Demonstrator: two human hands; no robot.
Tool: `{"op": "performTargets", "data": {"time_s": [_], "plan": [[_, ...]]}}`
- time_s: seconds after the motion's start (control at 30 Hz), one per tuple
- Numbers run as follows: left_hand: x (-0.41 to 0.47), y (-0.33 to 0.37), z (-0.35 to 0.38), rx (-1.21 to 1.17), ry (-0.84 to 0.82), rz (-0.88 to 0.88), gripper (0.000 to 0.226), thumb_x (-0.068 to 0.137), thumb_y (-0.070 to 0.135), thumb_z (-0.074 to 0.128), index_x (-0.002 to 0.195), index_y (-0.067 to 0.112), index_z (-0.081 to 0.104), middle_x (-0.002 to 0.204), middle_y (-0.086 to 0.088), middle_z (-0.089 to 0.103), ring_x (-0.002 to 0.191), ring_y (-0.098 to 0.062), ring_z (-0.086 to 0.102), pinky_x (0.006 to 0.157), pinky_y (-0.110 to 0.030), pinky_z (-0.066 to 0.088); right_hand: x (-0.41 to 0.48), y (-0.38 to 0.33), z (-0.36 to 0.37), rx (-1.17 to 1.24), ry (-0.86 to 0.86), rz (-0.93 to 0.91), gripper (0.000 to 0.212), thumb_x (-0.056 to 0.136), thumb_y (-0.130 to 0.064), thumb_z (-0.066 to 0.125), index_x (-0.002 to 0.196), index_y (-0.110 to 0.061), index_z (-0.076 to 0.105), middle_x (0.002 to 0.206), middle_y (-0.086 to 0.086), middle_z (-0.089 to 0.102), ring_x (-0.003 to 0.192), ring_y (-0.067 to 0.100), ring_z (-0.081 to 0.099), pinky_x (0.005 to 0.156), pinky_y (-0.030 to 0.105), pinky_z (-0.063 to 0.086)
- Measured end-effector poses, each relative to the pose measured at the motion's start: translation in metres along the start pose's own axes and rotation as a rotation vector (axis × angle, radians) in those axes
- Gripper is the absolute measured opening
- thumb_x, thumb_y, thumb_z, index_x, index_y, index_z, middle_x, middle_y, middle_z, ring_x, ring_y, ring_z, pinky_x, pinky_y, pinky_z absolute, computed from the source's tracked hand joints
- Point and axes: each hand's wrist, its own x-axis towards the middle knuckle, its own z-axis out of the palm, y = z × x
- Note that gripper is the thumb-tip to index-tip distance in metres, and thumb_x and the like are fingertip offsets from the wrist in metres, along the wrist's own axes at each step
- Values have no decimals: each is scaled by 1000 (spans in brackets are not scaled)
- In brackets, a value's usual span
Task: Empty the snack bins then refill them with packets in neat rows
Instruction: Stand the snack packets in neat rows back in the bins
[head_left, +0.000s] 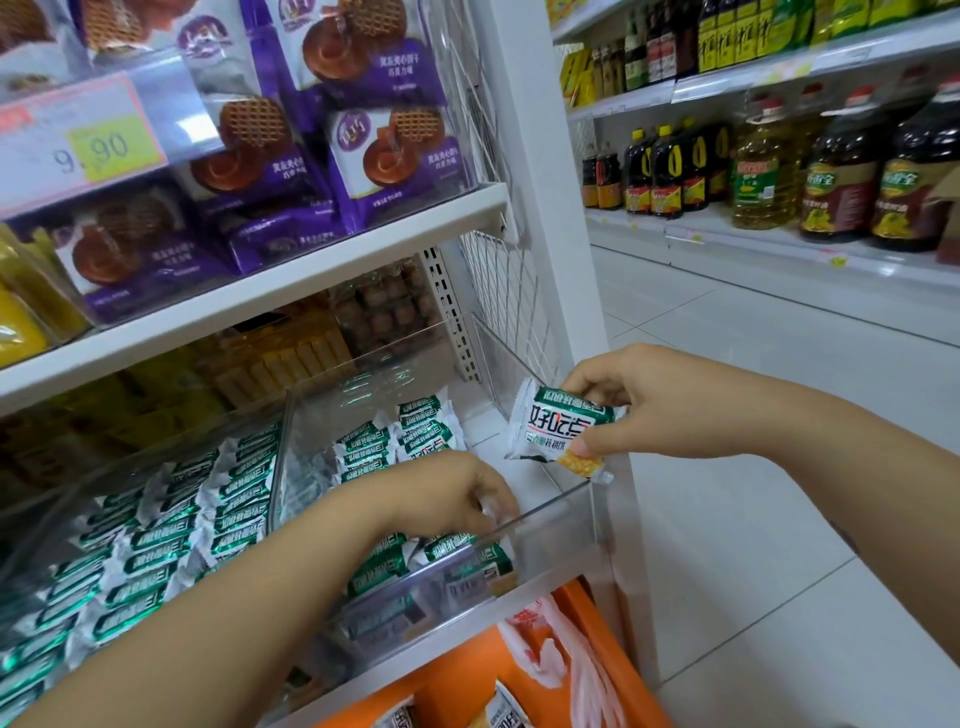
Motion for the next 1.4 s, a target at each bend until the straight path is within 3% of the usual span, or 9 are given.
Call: {"op": "performTargets", "data": {"time_s": [0.2, 0.37, 0.53, 0.63, 0.83, 0.97, 1.1, 1.27, 1.4], "plan": [[-33, 30, -26, -790, 319, 201, 49, 81, 25, 72, 126, 32, 53, 121, 2, 63, 102, -16, 65, 91, -30, 52, 2, -7, 2, -106, 12, -65, 20, 82, -32, 71, 101, -34, 66, 94, -14, 68, 86, 3, 61, 73, 24, 49], [-31, 33, -25, -407, 519, 164, 39, 78, 27, 78, 111, 41, 61, 98, 8, 69, 84, -25, 66, 80, -47, 54, 6, -15, 9, -170, 85, -150, 25, 79, -32, 74, 103, -30, 69, 86, -13, 68, 71, -8, 56, 59, 13, 43], [-15, -12, -22, -448, 758, -104, 28, 81, 28, 75, 105, 31, 62, 84, 2, 70, 52, -10, 53, 50, -19, 43, 9, -2, 4, 205, 751, -243, 18, 79, -16, 74, 92, -25, 65, 82, -11, 65, 69, 10, 57, 65, 10, 44], [7, -32, -20, -427, 859, -301, 38, 85, 34, 70, 118, 23, 57, 77, -5, 62, 50, -16, 48, 46, -26, 37, 14, 12, 12, 188, 872, -241, 24, 76, -22, 76, 92, -25, 58, 88, -11, 58, 69, 11, 54, 65, 14, 43], [66, -50, -35, -379, 775, -370, 37, 90, 30, 65, 123, 22, 51, 88, -4, 62, 60, -18, 52, 49, -27, 37, 30, 34, 29, 106, 933, -325, 26, 76, -29, 74, 80, -22, 49, 80, -10, 50, 67, 10, 50, 64, 21, 44], [98, -65, -38, -388, 755, -357, 36, 91, 18, 64, 124, 15, 51, 125, -3, 57, 88, -19, 55, 67, -27, 39, 43, 38, 35, 83, 1023, -433, 25, 76, -29, 67, 80, -19, 44, 76, -2, 47, 63, 12, 46, 59, 23, 42], [115, -81, -33, -256, 742, -414, 30, 88, 21, 68, 114, 17, 55, 109, 2, 59, 74, -12, 51, 52, -22, 35, 55, 41, 43, 127, 1109, -496, 24, 75, -24, 63, 79, -15, 41, 73, 3, 44, 60, 15, 39, 54, 24, 38], [129, -88, -28, 102, 682, -496, 20, 85, 29, 71, 103, 23, 68, 112, -1, 61, 92, -24, 60, 71, -27, 45, 61, 43, 44, 150, 1144, -559, 26, 75, -23, 64, 81, -17, 38, 72, 6, 43, 59, 15, 36, 52, 24, 37], [134, -91, -32, 118, 600, -527, 22, 89, 27, 67, 110, 30, 66, 111, 4, 65, 85, -18, 60, 65, -26, 45, 60, 44, 44, 137, 1123, -547, 25, 76, -24, 63, 79, -15, 40, 73, 5, 42, 59, 16, 37, 53, 26, 38]]}}
